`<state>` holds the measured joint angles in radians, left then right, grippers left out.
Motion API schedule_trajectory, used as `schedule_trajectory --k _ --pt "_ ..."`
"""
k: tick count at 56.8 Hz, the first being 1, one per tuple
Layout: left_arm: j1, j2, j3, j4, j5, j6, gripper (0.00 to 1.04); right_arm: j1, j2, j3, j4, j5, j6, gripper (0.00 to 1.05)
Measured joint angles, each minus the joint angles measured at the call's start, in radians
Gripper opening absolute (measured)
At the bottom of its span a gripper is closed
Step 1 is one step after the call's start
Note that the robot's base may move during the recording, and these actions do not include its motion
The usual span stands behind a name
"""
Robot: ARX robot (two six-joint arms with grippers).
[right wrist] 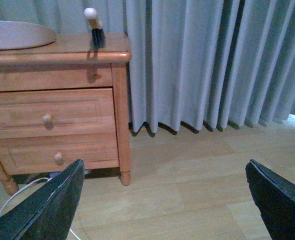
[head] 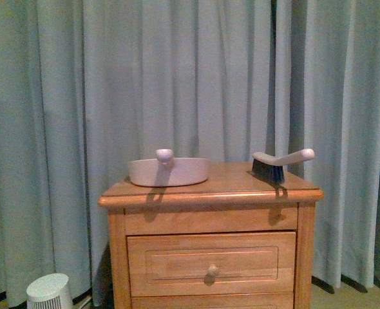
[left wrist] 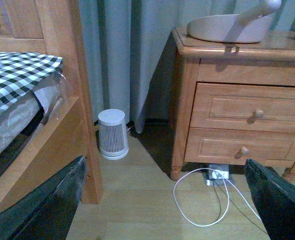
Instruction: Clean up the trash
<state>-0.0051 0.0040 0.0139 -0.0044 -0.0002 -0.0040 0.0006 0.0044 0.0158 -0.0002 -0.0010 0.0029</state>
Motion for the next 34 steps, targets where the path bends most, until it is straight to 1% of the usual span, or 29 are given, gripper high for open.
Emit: schedule_trajectory --k 34 --pt "0.0 0.0 0.0 0.0 0.0 0.0 0.97 0.0 0.0 0.0 0.0 0.0 0.0 0.97"
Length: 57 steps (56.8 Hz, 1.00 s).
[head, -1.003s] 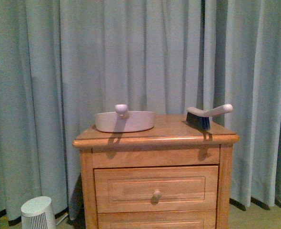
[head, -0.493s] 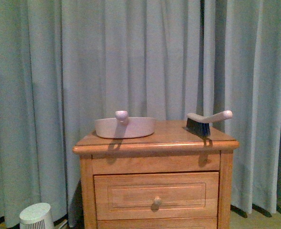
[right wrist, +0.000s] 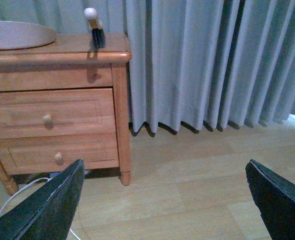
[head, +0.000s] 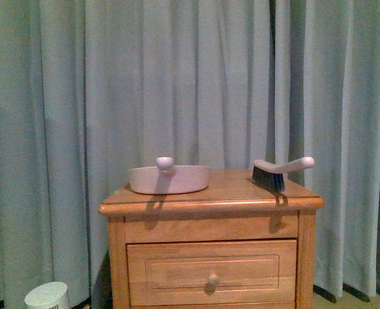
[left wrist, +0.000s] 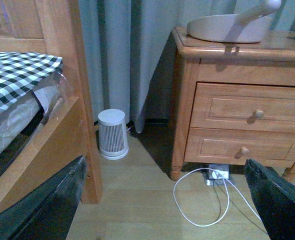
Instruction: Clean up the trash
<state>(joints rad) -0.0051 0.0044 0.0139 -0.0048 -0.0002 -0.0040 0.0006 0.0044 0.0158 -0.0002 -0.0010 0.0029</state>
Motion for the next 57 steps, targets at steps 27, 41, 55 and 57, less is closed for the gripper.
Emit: schedule_trajectory --k 27,41,55,57 --pt "0.0 0.0 0.0 0.0 0.0 0.0 0.97 0.0 0.0 0.0 0.0 -0.001 0.0 0.97" --pt "0.0 0.0 0.0 0.0 0.0 0.0 0.97 0.0 0.0 0.0 0.0 0.0 0.0 0.97" --pt "0.0 -0.001 0.0 0.0 0.0 0.0 0.97 0.0 0.0 0.0 0.0 0.0 0.0 0.97" --pt "0.0 -0.001 0.0 0.0 0.0 0.0 0.97 0.0 0.0 0.0 0.0 0.0 0.0 0.97"
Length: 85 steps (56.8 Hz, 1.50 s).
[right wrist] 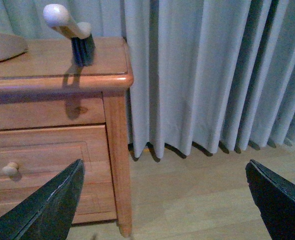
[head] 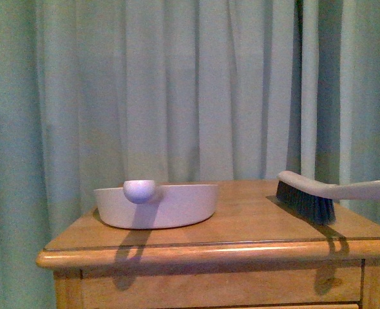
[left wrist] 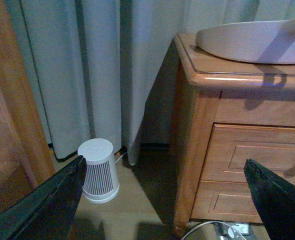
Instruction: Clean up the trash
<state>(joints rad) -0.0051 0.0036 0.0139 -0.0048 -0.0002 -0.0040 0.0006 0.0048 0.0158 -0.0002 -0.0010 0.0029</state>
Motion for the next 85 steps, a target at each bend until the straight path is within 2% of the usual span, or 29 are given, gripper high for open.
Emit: schedule_trajectory --k 36,38,42,47,51,58,68,72,85 --pt "0.003 0.005 0.002 -0.008 0.013 -0.015 0.97 0.0 0.0 0.0 0.0 0.0 0.0 0.97" --pt "0.013 0.035 0.019 -0.046 0.059 -0.076 0.97 0.0 0.0 0.0 0.0 0.0 0.0 0.97" --pt "0.032 0.159 0.057 -0.023 0.13 -0.192 0.97 0.0 0.0 0.0 0.0 0.0 0.0 0.97" --pt "0.031 0.357 0.161 0.038 0.154 -0.208 0.97 0.0 0.0 0.0 0.0 0.0 0.0 0.97" --pt "0.011 0.52 0.282 0.055 0.13 -0.167 0.97 0.0 0.0 0.0 0.0 0.0 0.0 0.97" --pt "-0.089 0.784 0.537 0.0 0.04 -0.029 0.97 0.0 0.0 0.0 0.0 0.0 0.0 0.97" --pt "-0.285 1.055 0.871 -0.159 -0.103 0.134 0.97 0.0 0.0 0.0 0.0 0.0 0.0 0.97" --pt "-0.371 1.165 0.997 -0.224 -0.159 0.141 0.97 0.0 0.0 0.0 0.0 0.0 0.0 0.97" --pt "-0.533 1.431 1.234 -0.326 -0.241 0.093 0.97 0.0 0.0 0.0 0.0 0.0 0.0 0.97"
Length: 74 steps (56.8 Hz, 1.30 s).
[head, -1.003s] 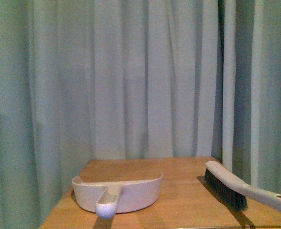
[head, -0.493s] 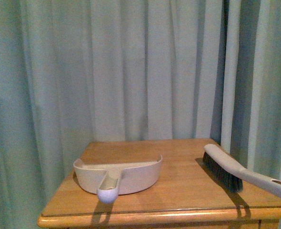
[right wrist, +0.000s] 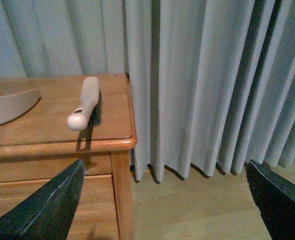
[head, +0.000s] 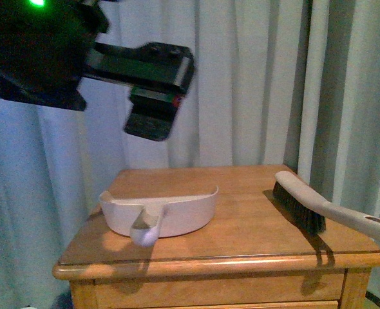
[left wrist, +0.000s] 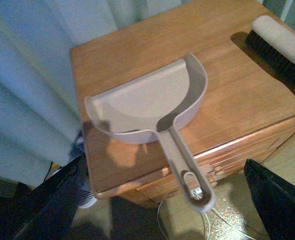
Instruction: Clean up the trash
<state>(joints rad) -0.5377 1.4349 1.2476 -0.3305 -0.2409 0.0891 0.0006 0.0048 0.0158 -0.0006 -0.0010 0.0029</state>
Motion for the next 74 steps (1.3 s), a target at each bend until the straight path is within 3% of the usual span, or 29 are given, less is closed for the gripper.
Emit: schedule_trajectory --k 8,31,74 --pt "-0.047 0.151 0.11 -0.051 -0.029 -0.023 0.97 0.0 0.0 0.0 0.0 0.0 0.0 0.97" --pt "-0.011 0.404 0.262 -0.109 -0.067 -0.1 0.97 0.0 0.0 0.0 0.0 0.0 0.0 0.97" --pt "0.038 0.533 0.29 -0.111 -0.079 -0.172 0.97 0.0 0.0 0.0 0.0 0.0 0.0 0.97"
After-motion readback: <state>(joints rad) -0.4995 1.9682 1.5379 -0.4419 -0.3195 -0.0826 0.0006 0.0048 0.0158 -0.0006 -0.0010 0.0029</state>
